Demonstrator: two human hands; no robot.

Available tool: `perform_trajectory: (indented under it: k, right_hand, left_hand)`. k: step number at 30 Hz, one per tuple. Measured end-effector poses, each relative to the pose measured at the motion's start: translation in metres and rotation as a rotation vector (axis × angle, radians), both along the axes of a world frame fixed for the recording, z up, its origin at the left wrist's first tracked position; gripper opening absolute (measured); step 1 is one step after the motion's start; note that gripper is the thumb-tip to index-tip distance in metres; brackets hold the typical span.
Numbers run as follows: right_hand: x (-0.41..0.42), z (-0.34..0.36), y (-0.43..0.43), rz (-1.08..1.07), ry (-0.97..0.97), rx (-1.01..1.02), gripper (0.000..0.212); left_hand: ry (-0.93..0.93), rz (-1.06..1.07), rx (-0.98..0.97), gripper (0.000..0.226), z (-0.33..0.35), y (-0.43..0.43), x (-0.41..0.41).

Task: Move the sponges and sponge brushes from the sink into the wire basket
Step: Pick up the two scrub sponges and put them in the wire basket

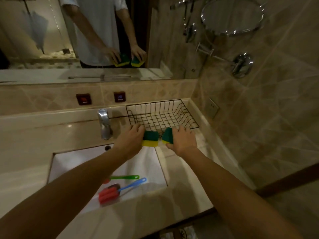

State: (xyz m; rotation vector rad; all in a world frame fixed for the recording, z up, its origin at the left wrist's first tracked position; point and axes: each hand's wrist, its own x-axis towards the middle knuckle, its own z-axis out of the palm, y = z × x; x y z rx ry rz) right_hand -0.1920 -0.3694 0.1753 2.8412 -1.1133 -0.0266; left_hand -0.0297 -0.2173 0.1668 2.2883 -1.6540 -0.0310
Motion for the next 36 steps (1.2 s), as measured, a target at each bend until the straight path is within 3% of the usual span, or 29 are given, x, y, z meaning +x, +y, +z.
perform_trajectory:
  k: [9,13,15,17,21,29,36]
  right_hand:
    - [0.067,-0.023,-0.087,0.08,-0.055,0.105,0.066]
    - [0.106,-0.055,-0.127,0.151,-0.017,0.158,0.071]
    - [0.125,-0.071,-0.142,0.189,0.035,0.179,0.074]
    - [0.144,-0.085,-0.153,0.227,0.036,0.24,0.07]
    - [0.177,-0.111,-0.163,0.356,-0.033,0.244,0.062]
    - [0.23,-0.144,-0.177,0.509,0.084,0.28,0.057]
    - [0.243,-0.165,-0.172,0.501,0.022,0.385,0.058]
  left_hand:
    - [0.001,0.073,0.08,0.06,-0.017,-0.061,0.035]
    - [-0.172,0.111,0.216,0.08,-0.038,-0.084,0.052]
    - [-0.076,0.154,0.216,0.087,-0.05,-0.095,0.061]
    - [0.029,0.203,0.164,0.082,-0.061,-0.105,0.069]
    - [-0.021,0.189,0.138,0.071,-0.072,-0.118,0.083]
    - [-0.089,0.143,0.224,0.073,-0.097,-0.119,0.098]
    - [-0.05,0.141,0.21,0.064,-0.114,-0.117,0.102]
